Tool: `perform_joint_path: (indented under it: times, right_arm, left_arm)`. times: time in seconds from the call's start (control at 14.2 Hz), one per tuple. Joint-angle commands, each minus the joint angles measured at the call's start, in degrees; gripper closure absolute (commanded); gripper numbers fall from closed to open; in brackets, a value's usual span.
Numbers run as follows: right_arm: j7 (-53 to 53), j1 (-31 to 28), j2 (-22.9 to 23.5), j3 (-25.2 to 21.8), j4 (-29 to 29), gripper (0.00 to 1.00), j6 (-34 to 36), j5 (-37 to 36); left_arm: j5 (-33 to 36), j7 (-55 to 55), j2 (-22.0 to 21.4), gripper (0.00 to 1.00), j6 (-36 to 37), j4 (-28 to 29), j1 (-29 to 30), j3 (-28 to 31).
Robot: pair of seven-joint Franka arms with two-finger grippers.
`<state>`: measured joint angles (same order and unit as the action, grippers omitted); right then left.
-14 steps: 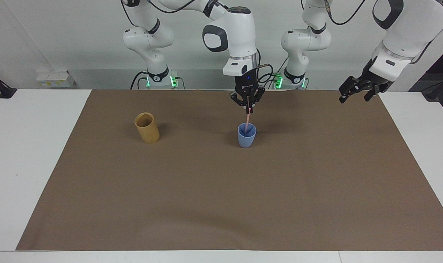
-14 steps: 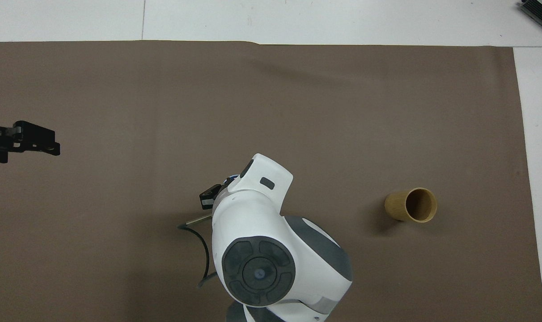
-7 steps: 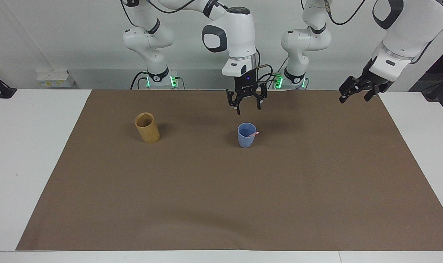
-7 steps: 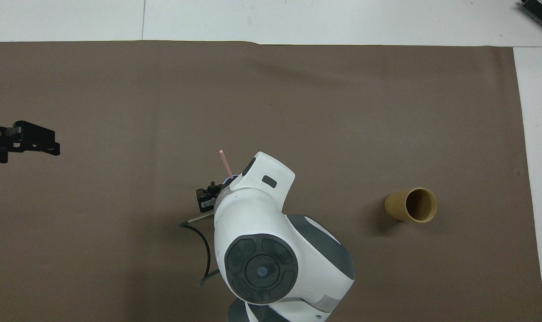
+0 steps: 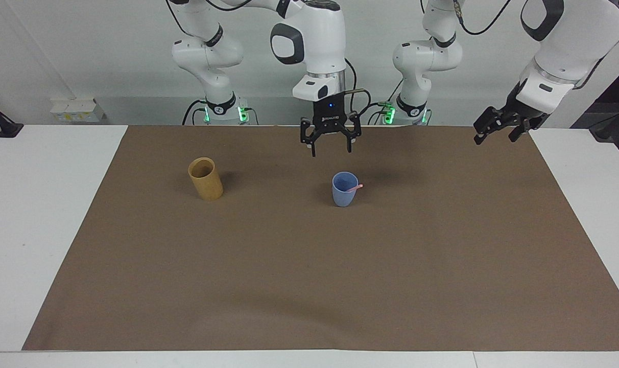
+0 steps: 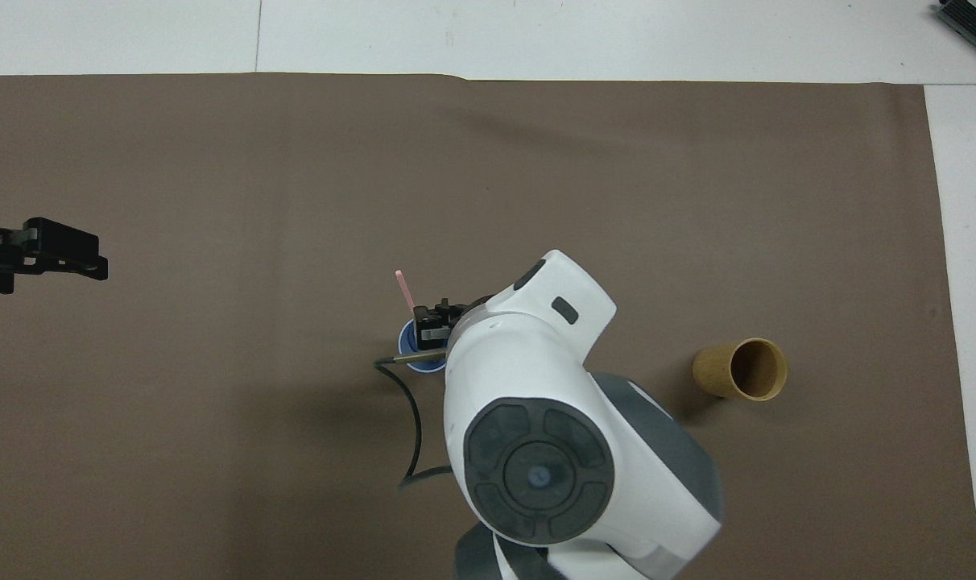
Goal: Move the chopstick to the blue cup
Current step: 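Lower the pink stick into the blue cup and open the right gripper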
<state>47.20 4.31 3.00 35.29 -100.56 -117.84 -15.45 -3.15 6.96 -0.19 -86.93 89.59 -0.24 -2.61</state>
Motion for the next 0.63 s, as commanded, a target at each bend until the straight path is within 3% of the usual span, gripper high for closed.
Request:
perform_joint_path:
  times: [0.0,0.21,0.56]
  right_arm:
    - [-0.69,-6.22,-5.27,0.21,-0.6,0.0,3.92,7.93]
    - [-9.82,-11.86,-6.43,-0.66,2.29,0.0,11.46,12.98]
    - [-14.67,-14.24,-5.9,-2.24,2.65,0.0,13.77,13.16]
  left_arm:
    - [0.17,-0.19,-0.25,0.0,1.06,-0.56,0.86,-0.38]
    - [0.08,-0.19,-0.25,0.0,1.06,-0.56,0.86,-0.38]
    - [0.08,-0.28,-0.25,0.0,1.06,-0.56,0.86,-0.38]
